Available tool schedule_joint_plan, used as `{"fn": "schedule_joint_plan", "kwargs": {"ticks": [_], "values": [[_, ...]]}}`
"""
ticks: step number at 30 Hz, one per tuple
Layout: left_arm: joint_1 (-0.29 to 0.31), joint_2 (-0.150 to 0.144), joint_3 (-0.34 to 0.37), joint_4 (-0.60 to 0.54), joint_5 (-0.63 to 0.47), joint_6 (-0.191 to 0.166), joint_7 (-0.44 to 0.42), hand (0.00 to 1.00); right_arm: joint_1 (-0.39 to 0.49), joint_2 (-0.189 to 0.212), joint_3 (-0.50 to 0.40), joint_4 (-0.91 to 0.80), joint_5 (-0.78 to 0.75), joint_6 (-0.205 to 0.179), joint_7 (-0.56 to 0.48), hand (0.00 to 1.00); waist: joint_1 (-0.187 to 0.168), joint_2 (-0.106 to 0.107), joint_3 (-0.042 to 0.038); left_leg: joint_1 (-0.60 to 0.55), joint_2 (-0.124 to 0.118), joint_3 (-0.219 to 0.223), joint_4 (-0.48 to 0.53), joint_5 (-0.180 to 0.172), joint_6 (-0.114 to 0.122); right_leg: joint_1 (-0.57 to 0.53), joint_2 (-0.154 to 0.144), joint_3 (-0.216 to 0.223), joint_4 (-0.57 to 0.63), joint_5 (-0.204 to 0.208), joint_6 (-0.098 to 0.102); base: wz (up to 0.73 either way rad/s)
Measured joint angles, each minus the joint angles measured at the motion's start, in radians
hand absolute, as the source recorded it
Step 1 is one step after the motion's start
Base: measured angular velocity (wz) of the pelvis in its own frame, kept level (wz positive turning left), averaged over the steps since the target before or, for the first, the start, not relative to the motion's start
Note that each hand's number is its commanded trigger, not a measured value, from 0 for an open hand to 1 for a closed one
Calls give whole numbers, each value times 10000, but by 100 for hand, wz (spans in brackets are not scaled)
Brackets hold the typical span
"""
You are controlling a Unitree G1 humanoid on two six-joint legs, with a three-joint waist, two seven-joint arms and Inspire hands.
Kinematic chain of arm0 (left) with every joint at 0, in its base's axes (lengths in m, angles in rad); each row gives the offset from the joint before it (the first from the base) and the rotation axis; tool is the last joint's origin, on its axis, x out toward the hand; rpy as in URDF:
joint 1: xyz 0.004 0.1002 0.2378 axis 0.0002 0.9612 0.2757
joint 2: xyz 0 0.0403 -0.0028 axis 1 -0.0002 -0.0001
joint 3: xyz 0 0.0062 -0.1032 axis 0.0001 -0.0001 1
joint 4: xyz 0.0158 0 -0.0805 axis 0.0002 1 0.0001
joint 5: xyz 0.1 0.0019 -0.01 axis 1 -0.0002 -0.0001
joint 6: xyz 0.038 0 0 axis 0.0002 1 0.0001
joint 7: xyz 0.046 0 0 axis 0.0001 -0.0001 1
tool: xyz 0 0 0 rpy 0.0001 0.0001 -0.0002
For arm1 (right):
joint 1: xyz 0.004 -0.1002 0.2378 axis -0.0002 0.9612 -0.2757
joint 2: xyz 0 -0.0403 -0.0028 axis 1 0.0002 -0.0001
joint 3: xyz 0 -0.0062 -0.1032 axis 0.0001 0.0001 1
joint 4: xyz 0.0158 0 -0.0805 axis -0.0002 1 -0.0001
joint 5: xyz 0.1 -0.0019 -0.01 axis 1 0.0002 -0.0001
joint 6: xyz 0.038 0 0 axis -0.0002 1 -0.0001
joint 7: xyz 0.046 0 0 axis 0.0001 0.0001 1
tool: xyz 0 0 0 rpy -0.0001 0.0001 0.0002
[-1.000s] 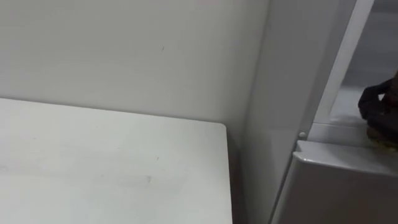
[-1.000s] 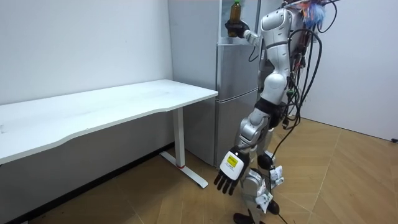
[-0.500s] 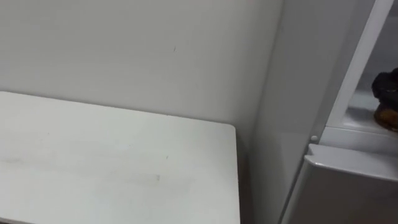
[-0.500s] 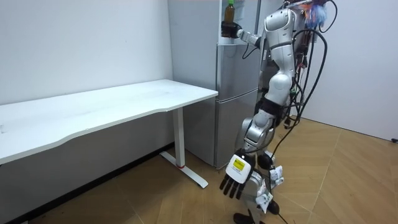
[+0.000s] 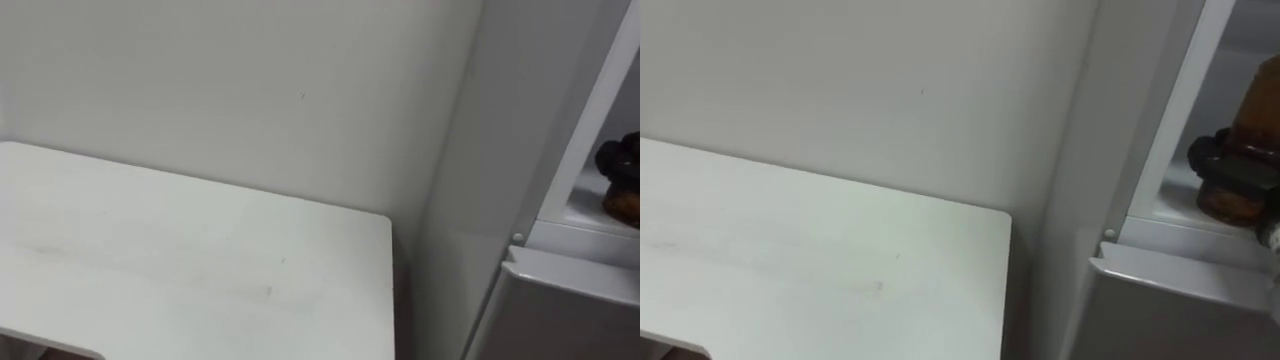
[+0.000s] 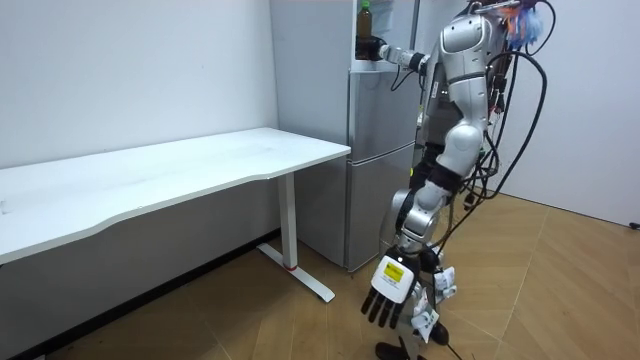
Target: Put the bottle in the upper fridge
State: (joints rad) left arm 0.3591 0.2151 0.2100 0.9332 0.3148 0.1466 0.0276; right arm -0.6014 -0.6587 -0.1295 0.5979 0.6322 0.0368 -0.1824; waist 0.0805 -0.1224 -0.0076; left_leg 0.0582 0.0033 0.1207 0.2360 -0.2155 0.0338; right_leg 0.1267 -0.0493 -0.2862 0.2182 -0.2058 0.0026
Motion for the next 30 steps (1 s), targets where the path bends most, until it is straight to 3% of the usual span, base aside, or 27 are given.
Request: {"fn": "schedule_joint_plan", "kwargs": {"ticks": [8,9,10,11,12,13,25,30], "values": [[426,36,-14,18,-267,228,4,0,-82,-148,290,433,381,-309,-348,100,270,188,29,23,6,-223,62,21,-34,165,68,-84,-190,115,-69,2],[453,36,-13,16,-266,234,4,0,-83,-148,289,519,381,-359,-330,90,293,194,30,28,6,-241,70,22,-36,168,69,-94,-190,115,-69,8],[493,36,-13,15,-266,237,4,0,-83,-150,267,631,381,-419,-327,69,340,208,30,26,7,-274,99,22,-37,170,71,-128,-188,116,-71,8],[519,35,-13,9,-271,238,4,0,-89,-155,264,738,381,-491,-328,56,381,224,35,14,13,-298,136,21,-39,177,73,-155,-178,120,-77,7],[534,35,-13,6,-282,238,4,0,-97,-155,269,806,382,-548,-322,19,400,237,37,14,16,-304,144,22,-40,182,77,-153,-175,124,-84,4],[552,35,-12,6,-284,238,4,0,-101,-155,268,920,386,-662,-323,0,468,266,35,13,18,-312,163,25,-46,191,81,-158,-175,129,-92,0],[613,52,-106,66,-296,295,4,0,-323,-283,183,1438,382,-1317,-909,0,653,398,25,-1008,18,-632,767,88,-83,-383,95,-509,-344,201,-154,7],[380,125,-493,-166,-298,297,47,0,-522,-328,170,1800,245,-1643,-1398,0,661,561,41,-1408,18,-840,1053,124,-54,-569,139,-627,-345,277,-129,14]]}}
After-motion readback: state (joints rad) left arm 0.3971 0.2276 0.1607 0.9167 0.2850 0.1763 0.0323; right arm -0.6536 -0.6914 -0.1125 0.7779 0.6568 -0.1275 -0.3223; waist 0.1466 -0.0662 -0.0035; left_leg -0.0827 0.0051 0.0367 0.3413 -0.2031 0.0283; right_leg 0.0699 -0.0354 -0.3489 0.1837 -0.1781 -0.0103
